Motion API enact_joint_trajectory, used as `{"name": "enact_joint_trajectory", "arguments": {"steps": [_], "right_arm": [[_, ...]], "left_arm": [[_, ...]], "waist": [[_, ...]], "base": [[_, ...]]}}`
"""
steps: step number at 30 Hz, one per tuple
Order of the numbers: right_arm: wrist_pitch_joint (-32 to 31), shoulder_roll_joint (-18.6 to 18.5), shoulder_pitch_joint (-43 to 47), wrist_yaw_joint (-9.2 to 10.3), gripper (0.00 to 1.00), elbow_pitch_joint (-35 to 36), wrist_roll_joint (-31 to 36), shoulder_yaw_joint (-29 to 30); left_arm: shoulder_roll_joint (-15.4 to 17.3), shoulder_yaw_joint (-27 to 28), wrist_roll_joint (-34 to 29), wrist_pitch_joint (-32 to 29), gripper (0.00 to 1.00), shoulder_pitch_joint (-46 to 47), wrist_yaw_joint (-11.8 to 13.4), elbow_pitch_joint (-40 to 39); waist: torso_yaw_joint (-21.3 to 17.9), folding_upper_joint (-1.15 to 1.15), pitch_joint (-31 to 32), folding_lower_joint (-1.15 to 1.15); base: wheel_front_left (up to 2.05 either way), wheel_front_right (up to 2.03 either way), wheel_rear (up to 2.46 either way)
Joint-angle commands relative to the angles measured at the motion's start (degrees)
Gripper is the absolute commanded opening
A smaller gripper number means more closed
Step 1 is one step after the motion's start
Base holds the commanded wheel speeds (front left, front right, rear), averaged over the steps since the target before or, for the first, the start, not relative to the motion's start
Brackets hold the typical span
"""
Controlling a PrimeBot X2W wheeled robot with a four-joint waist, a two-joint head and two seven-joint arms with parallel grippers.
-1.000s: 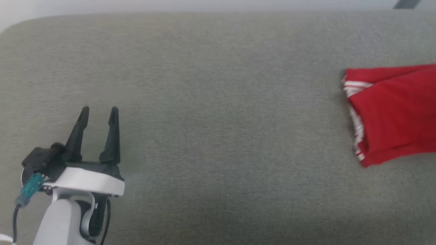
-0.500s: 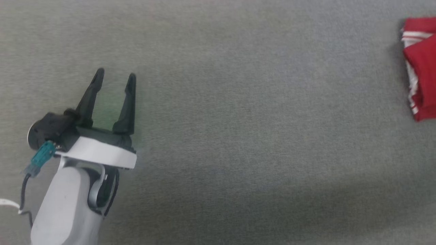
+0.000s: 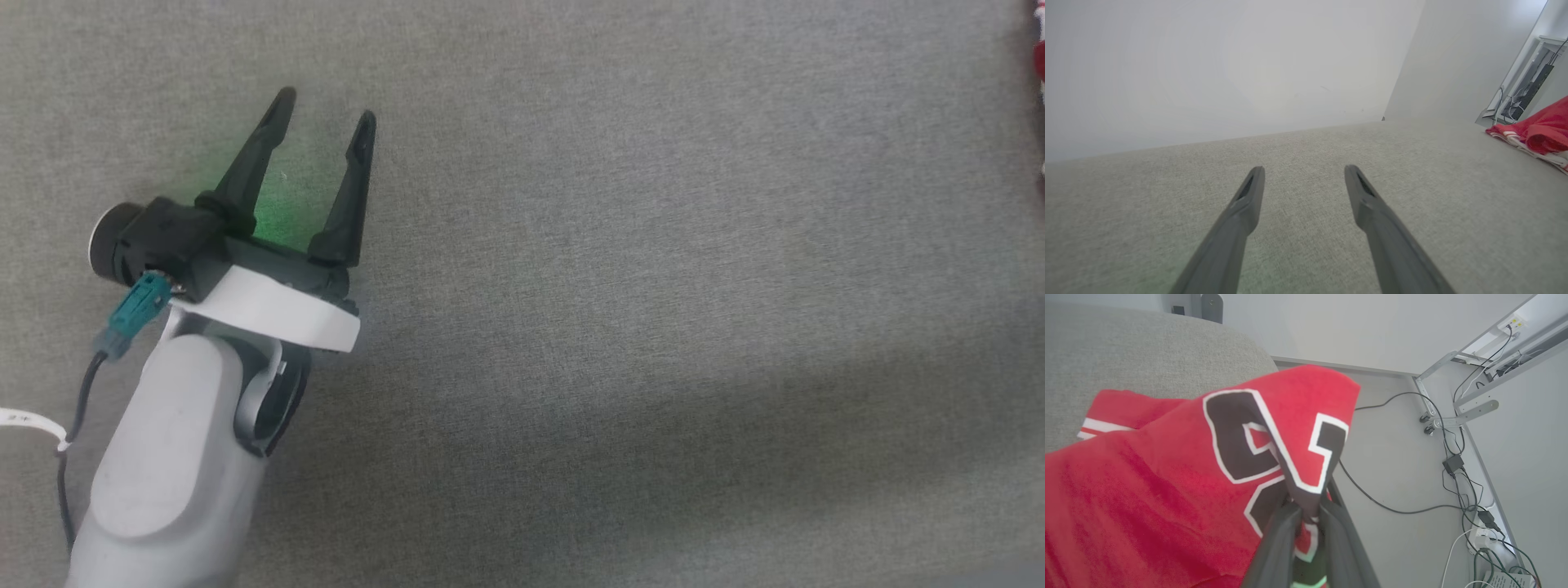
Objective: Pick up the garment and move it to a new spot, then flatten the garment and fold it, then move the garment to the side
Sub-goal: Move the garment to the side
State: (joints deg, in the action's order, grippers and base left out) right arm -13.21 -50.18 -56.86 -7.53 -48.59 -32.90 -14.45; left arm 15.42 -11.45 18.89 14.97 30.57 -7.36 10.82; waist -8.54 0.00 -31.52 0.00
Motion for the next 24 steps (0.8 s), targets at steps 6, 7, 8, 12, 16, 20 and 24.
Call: {"name": "enact_joint_trajectory", "arguments": {"steps": [6,7,8,12,16,20,24], "right_arm": [[3.6,2.8,-3.8,0.08,0.00,-6.4,1.6,-1.7],[3.9,3.2,-4.1,0.08,0.00,-7.5,1.7,-2.1],[4.3,3.4,-4.5,0.08,0.00,-8.4,1.9,-2.4],[5.5,4.2,-6.0,0.08,0.17,-11.5,1.8,-3.8],[6.5,4.5,-7.6,0.08,0.87,-14.1,1.2,-4.7],[7.3,4.3,-9.1,0.08,1.00,-16.2,1.3,-5.4],[8.8,4.4,-10.1,0.08,1.00,-17.0,0.1,-5.9]], "left_arm": [[0.0,-1.8,-0.3,0.3,1.00,3.2,-0.1,0.5],[0.0,-2.0,-0.4,0.3,1.00,3.4,-0.1,0.6],[-0.1,-2.2,-0.3,0.3,1.00,3.7,-0.1,0.8],[-0.3,-2.0,-0.3,0.3,1.00,4.1,-0.1,0.8],[-0.2,-1.3,0.0,0.3,1.00,3.6,-0.1,0.6],[-0.3,-0.4,0.2,0.3,1.00,2.7,-0.1,0.3],[-0.3,0.4,0.4,0.3,1.00,1.9,-0.1,-0.1]], "waist": [[1.3,0.00,-2.3,0.00],[1.5,0.00,-2.4,0.00],[1.8,0.00,-2.6,0.00],[2.8,0.00,-2.8,0.00],[3.3,0.00,-2.6,0.00],[3.5,0.00,-1.7,0.00],[3.5,0.00,-0.3,0.00]], "base": [[0.00,0.00,0.00],[0.00,0.00,0.00],[0.00,0.00,0.00],[0.00,0.00,0.00],[0.00,0.00,0.00],[0.00,0.00,0.00],[0.00,0.00,0.00]]}}
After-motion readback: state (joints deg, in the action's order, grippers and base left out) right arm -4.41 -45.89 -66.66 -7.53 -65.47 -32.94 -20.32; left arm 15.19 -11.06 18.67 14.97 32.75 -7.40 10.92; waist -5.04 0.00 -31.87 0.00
